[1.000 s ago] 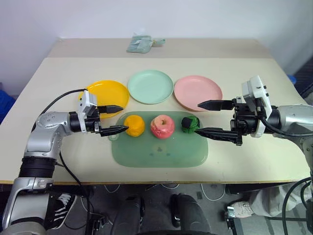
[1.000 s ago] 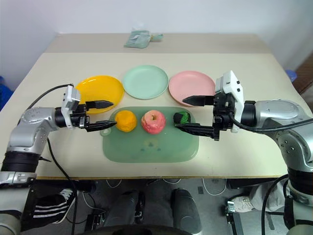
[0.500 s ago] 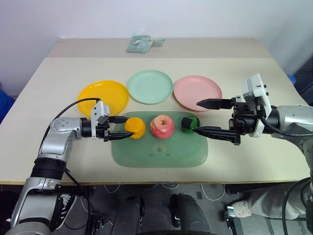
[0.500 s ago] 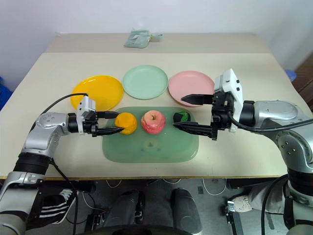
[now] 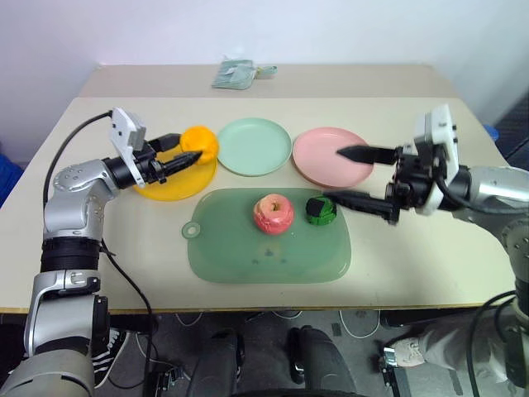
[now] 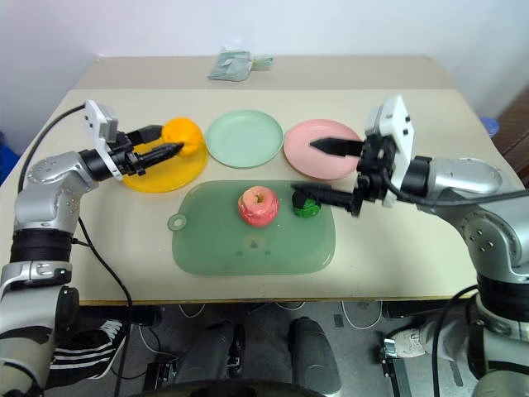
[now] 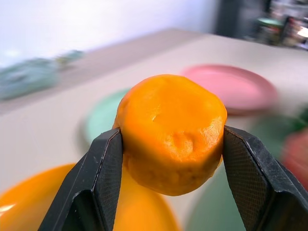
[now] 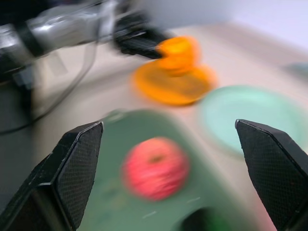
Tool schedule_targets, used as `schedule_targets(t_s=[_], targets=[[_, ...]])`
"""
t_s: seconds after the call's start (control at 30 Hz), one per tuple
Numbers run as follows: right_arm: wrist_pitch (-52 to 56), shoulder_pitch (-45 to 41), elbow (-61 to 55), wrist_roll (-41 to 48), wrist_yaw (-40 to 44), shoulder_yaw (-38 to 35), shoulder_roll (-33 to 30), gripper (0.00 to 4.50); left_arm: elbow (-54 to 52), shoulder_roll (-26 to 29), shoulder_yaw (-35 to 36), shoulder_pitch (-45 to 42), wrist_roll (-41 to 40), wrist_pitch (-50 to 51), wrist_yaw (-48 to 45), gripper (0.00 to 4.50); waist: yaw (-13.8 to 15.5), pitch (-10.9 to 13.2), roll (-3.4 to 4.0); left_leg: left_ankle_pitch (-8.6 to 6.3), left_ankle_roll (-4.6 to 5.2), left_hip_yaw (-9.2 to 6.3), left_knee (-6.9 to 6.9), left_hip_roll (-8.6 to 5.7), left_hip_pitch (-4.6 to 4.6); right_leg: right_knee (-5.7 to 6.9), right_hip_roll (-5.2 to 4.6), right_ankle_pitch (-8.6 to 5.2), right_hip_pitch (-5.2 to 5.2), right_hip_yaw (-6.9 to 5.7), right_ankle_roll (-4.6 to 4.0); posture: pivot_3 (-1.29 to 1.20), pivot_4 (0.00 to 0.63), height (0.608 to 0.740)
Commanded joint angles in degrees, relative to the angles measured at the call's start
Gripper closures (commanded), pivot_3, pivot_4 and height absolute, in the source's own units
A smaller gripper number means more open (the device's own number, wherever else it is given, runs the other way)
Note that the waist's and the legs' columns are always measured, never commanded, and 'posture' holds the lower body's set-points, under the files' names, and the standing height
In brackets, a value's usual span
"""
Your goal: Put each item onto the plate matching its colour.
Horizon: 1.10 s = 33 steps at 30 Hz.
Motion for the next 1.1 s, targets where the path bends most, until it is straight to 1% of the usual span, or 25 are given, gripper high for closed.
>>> schedule_targets(t_s=[0.03,0.07,0.17,0.27,0.4,0.43,0.5,0.53,0.6,0.73,0.83,0.9,0.97,1.0,1.1], targets=[[-1.6,-1.1,-0.8,-1.4,0.7,0.4,-0.4,0.0,1.6,-0.1,0.2,0.2,2.2,-1.7,3.1,1.72,0.1,0.0,0.0,0.0,0.0,-0.01,-0.01,0.01,-0.01,0.0,0.02,0.0,-0.01,0.0,0.0,0.0,0.15,0.736],[-1.5,-1.2,-0.8,-1.4,0.6,0.4,-0.2,0.0,2.5,-0.1,-0.4,0.4,3.7,-2.8,4.4,1.72,0.2,0.0,0.0,0.0,0.0,-0.03,-0.01,0.01,-0.02,0.0,0.02,0.0,-0.02,-0.01,0.0,0.0,0.15,0.736],[-1.3,-1.2,-1.0,-1.2,0.7,0.2,-0.2,0.0,3.9,-0.9,0.9,0.4,3.2,-2.8,5.9,1.72,0.2,0.0,-0.01,0.0,0.0,-0.01,-0.01,0.0,-0.04,-0.01,0.0,0.0,-0.02,-0.01,0.0,0.0,0.15,0.736],[-1.0,-1.0,-1.4,-0.8,0.7,-0.1,-0.5,0.0,6.4,-0.7,0.5,0.4,5.4,-3.7,8.4,1.72,0.3,0.0,-0.01,0.0,0.0,-0.01,0.01,-0.01,-0.04,-0.01,-0.02,0.01,-0.02,-0.01,0.02,0.0,0.15,0.736],[-1.0,-0.4,-1.9,-1.1,0.8,-0.1,-0.9,0.0,8.8,-0.7,1.1,-0.2,6.0,-4.7,9.9,1.72,0.1,0.0,-0.01,0.0,0.0,-0.02,0.01,0.0,-0.03,0.0,0.0,0.01,-0.02,-0.01,0.02,0.0,0.15,0.736],[-1.1,-0.3,-2.0,-1.3,0.9,-0.1,-1.0,0.0,9.1,-0.7,1.2,-0.3,5.9,-4.7,9.9,1.0,0.1,0.0,-0.01,0.0,0.0,-0.02,0.01,0.0,-0.03,0.0,0.0,0.01,-0.02,-0.01,0.02,0.0,0.15,0.736],[-0.6,-0.4,-1.8,-0.7,0.7,-0.4,-0.9,0.0,9.3,-0.5,1.3,-0.5,6.2,-5.3,10.3,0.25,0.1,0.0,-0.01,0.0,0.0,-0.01,0.0,0.0,-0.03,0.0,-0.01,0.01,-0.02,-0.01,0.02,0.0,0.15,0.736],[-0.6,-0.4,-1.8,-0.6,0.8,-0.5,-1.0,0.0,8.7,-0.5,1.5,-0.5,5.5,-4.8,9.5,0.05,0.1,0.0,-0.01,0.0,0.0,-0.01,0.01,0.0,-0.03,0.0,-0.02,0.01,-0.02,-0.01,0.02,0.0,0.15,0.736],[-0.6,-0.5,-1.8,-0.6,0.8,-0.5,-0.9,0.0,7.6,-0.2,1.3,-0.3,5.4,-5.8,8.5,0.05,0.1,0.0,-0.01,0.0,0.0,-0.01,0.01,0.0,-0.03,0.0,-0.02,0.01,-0.02,-0.01,0.02,0.0,0.15,0.736],[-0.4,-0.7,-1.8,-0.4,0.5,-0.5,-0.7,0.0,1.8,-0.4,4.0,0.3,-0.9,-4.5,2.4,0.05,0.2,0.0,-0.01,0.0,0.0,-0.02,0.01,0.0,-0.03,0.0,-0.03,0.01,-0.02,-0.01,0.02,0.0,0.15,0.736],[0.0,-0.9,-1.9,0.4,1.2,-0.7,-1.0,0.0,-6.7,0.2,4.3,2.3,-7.8,2.1,-4.7,0.05,0.1,0.0,-0.01,0.0,-0.01,-0.01,0.0,-0.01,-0.05,-0.03,-0.11,0.01,-0.02,0.0,0.02,0.0,0.15,0.736],[0.5,-0.6,-2.4,0.8,2.2,-0.6,-1.6,0.0,-11.8,1.4,2.9,3.7,-11.1,6.6,-9.4,0.05,0.1,0.0,0.0,0.0,-0.01,-0.01,0.0,-0.02,-0.05,-0.03,-0.2,0.01,-0.02,0.0,0.02,0.0,0.15,0.736],[0.8,-0.2,-2.7,1.1,3.0,-0.4,-2.0,0.0,-14.8,2.6,1.2,4.8,-12.1,9.0,-12.3,0.05,0.0,0.0,0.01,0.0,-0.01,-0.01,0.0,-0.02,-0.05,-0.03,-0.19,0.01,-0.02,0.0,0.02,0.0,0.15,0.736],[0.8,-0.1,-2.8,1.0,3.1,-0.2,-2.0,0.0,-15.6,2.9,-0.2,5.5,-10.9,8.2,-13.4,0.05,0.0,0.0,0.01,0.0,-0.01,-0.01,0.0,-0.02,-0.04,-0.03,-0.19,0.01,-0.02,0.0,0.02,0.0,0.15,0.736],[1.1,-0.2,-3.3,0.4,2.6,0.7,-1.8,0.0,-16.1,2.8,-1.5,6.1,-10.5,9.2,-14.2,0.05,0.0,0.0,0.01,0.01,-0.01,-0.01,0.0,-0.02,0.02,0.01,-0.12,0.01,0.01,0.0,0.01,0.0,0.15,0.736]])
